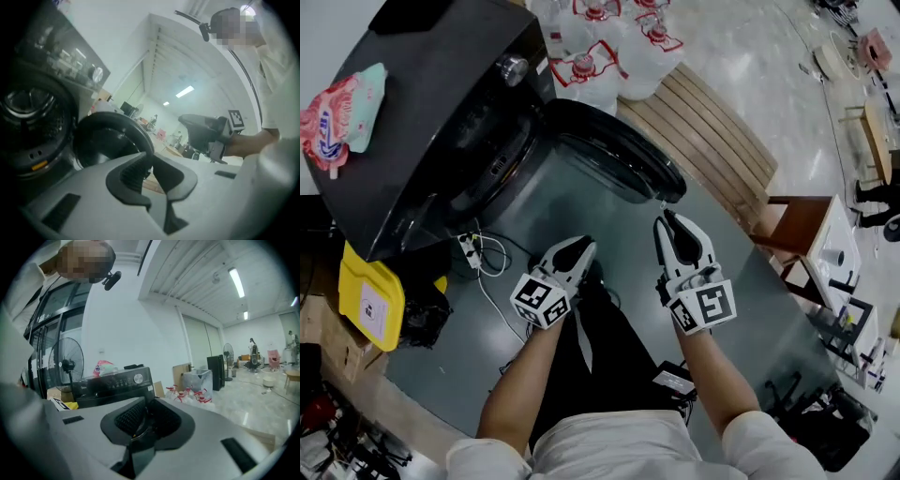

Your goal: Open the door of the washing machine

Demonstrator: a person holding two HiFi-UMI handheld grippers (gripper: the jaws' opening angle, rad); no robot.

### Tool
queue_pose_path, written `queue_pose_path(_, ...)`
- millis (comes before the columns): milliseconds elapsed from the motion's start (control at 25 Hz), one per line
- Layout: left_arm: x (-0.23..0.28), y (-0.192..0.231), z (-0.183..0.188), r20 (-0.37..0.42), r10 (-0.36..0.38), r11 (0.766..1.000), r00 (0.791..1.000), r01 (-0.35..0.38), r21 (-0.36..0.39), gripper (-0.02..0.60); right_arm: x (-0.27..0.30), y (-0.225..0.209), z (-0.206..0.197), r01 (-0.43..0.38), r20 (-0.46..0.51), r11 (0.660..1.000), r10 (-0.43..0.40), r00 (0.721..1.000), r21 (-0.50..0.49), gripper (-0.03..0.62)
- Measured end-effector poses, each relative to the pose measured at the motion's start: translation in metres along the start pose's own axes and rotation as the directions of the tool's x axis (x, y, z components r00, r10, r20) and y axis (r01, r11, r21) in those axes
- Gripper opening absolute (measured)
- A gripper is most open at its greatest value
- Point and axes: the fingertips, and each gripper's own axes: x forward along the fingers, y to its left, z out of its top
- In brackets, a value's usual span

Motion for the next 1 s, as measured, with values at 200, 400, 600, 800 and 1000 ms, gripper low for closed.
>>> queue_pose_path(200, -0.091, 0.003, 0.094, 0.092, 0.103, 0.989, 0.990, -0.112, 0.096, 0.032, -0.007, 0.049, 0.062, -0.105, 0.065, 0.994, 0.105, 0.992, -0.013, 0.077)
queue_pose_path(400, -0.179, -0.029, 0.199, 0.213, 0.193, 0.943, 0.958, -0.241, 0.231, 0.029, -0.032, 0.089, 0.129, -0.168, 0.144, 0.984, 0.174, 0.974, -0.054, 0.072)
queue_pose_path(600, -0.248, -0.066, 0.279, 0.309, 0.279, 0.825, 0.909, -0.391, 0.408, 0.029, -0.055, 0.113, 0.186, -0.183, 0.217, 0.975, 0.208, 0.954, -0.128, 0.069)
queue_pose_path(800, -0.311, -0.110, 0.326, 0.402, 0.341, 0.695, 0.850, -0.515, 0.501, 0.029, -0.083, 0.129, 0.219, -0.148, 0.251, 0.966, 0.200, 0.947, -0.211, 0.063)
queue_pose_path(1000, -0.362, -0.118, 0.322, 0.486, 0.335, 0.694, 0.807, -0.561, 0.452, 0.029, -0.115, 0.138, 0.213, -0.055, 0.249, 0.977, 0.107, 0.963, -0.208, 0.058)
